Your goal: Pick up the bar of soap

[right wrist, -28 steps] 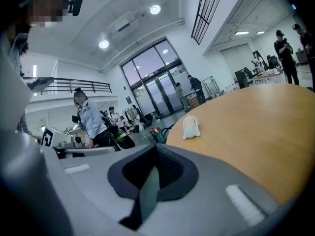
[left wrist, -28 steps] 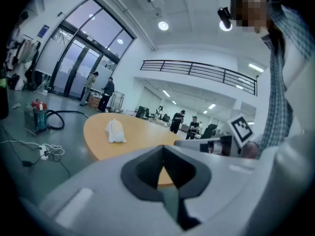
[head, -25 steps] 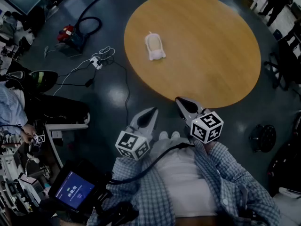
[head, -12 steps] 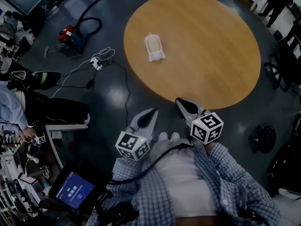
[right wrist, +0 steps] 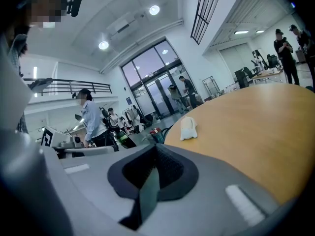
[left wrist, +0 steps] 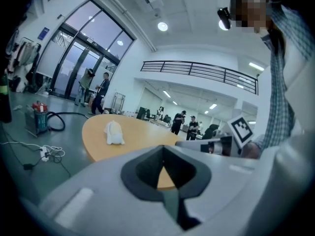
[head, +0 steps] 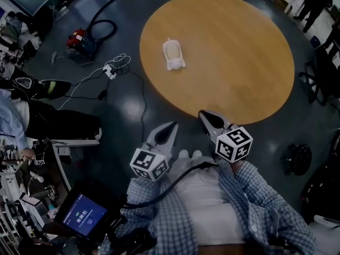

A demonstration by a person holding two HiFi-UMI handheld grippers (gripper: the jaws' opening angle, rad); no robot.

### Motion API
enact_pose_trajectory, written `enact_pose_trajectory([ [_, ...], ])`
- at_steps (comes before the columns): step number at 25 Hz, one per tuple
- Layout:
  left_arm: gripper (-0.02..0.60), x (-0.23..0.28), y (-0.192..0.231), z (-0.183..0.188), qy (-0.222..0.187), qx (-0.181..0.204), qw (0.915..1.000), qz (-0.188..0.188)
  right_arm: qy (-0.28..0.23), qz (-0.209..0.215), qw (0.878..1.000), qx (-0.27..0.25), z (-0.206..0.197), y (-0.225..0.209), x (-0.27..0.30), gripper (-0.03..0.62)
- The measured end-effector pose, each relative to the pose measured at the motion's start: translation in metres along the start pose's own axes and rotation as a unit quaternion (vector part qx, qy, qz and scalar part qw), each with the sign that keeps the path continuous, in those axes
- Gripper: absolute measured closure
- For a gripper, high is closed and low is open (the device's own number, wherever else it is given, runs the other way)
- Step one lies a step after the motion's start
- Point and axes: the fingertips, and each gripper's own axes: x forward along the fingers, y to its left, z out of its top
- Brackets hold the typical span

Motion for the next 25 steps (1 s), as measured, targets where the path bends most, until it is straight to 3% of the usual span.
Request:
enact_pose_trajectory([
  [14, 0.583, 0.006, 0.004, 0.005, -0.005, 0.007, 0.9997, 0.024, -0.006, -0.005, 1.0, -0.015, 0.012, -0.01, -0.007, 0.591],
  [20, 0.583, 0.026, 0.043, 0.019, -0.004, 0.005, 0.9997, 0.023, 0.004, -0.015, 1.0, -0.008, 0.018, -0.027, 0.032, 0.591],
  [25, 0.583, 0.044, 0.048, 0.035, -0.005, 0.012, 0.9998, 0.018, 0.019, -0.032, 0.999, -0.025, 0.027, -0.044, 0.038, 0.591],
])
